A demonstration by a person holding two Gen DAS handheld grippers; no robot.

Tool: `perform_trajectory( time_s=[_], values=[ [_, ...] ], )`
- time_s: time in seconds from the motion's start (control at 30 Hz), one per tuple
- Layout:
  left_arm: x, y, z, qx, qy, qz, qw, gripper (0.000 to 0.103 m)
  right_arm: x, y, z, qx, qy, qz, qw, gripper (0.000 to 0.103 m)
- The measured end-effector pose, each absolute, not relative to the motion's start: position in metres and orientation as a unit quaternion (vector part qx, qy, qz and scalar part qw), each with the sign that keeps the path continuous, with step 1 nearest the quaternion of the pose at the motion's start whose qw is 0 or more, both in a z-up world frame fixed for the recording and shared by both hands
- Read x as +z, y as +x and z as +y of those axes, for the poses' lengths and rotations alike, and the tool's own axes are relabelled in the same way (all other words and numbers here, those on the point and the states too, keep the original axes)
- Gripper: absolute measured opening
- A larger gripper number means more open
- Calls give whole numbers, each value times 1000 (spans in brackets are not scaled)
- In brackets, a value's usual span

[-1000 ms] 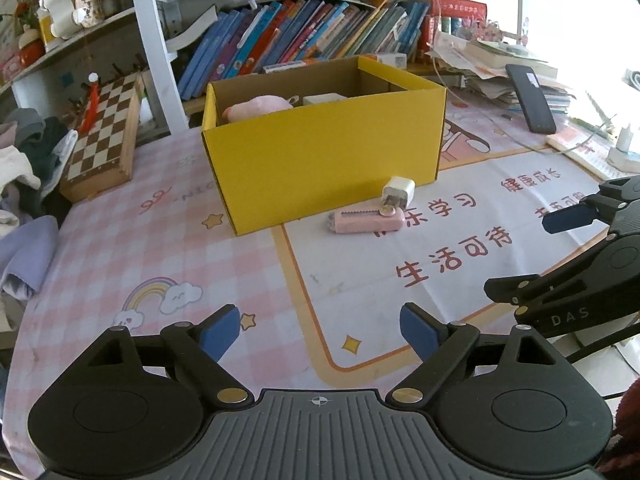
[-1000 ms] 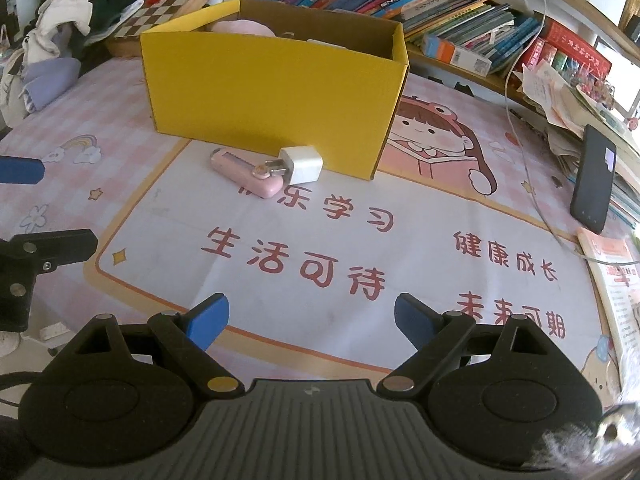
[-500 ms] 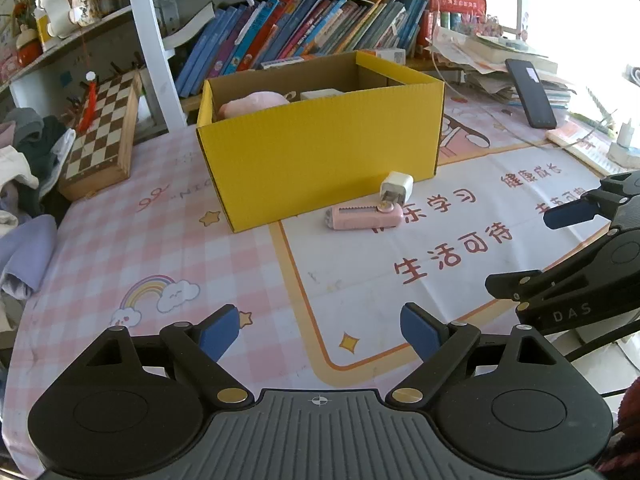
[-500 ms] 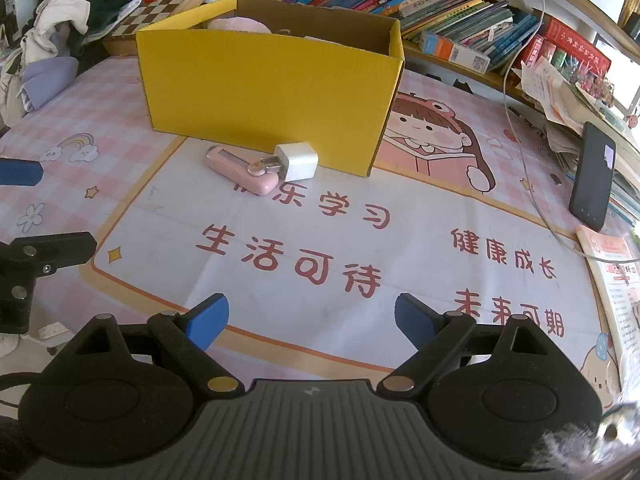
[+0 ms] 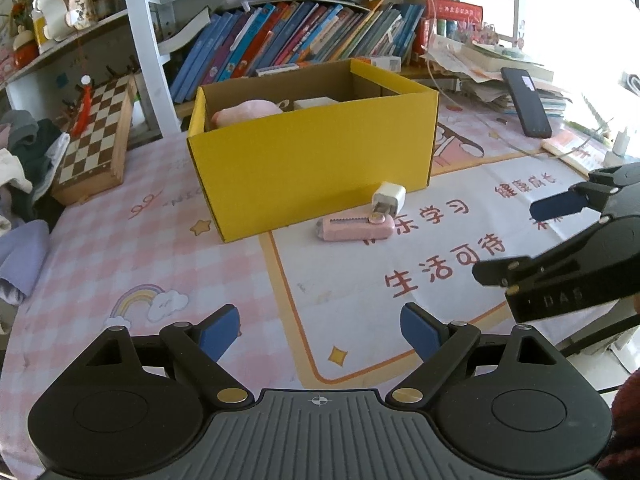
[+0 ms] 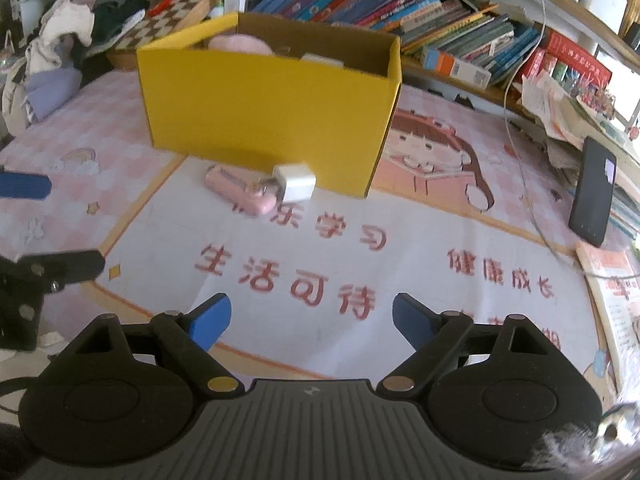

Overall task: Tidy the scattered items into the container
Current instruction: 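Move both open grippers toward the pink comb and white cube beside the box, then grasp the pink comb with the left gripper while the right gripper grasps the white cube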

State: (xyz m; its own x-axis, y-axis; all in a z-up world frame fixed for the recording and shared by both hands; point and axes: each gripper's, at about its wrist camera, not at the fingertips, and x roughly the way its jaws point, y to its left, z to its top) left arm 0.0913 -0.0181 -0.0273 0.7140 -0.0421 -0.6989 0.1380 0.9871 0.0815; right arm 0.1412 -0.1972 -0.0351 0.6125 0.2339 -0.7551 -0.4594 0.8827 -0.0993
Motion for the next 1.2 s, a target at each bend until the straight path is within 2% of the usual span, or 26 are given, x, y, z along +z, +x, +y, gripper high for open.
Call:
perform_trajectory(
  time_s=[0.43,0.53,0.77,1.2],
  values=[
    [-35,121,-21,-33,59,389,919,90,-39,179,-192,226,-144,395,879,82],
    [-35,127,-23,-29,63,389,919,90,-39,190,-191,235,-136,396,877,78],
    [-37,139,-29,-25,74,391,917,90,-40,218,-188,263,-107,408,868,62],
    [-39,152,-30,2,91,397,913,90,-51,261,-175,302,-50,449,839,58]
  ],
)
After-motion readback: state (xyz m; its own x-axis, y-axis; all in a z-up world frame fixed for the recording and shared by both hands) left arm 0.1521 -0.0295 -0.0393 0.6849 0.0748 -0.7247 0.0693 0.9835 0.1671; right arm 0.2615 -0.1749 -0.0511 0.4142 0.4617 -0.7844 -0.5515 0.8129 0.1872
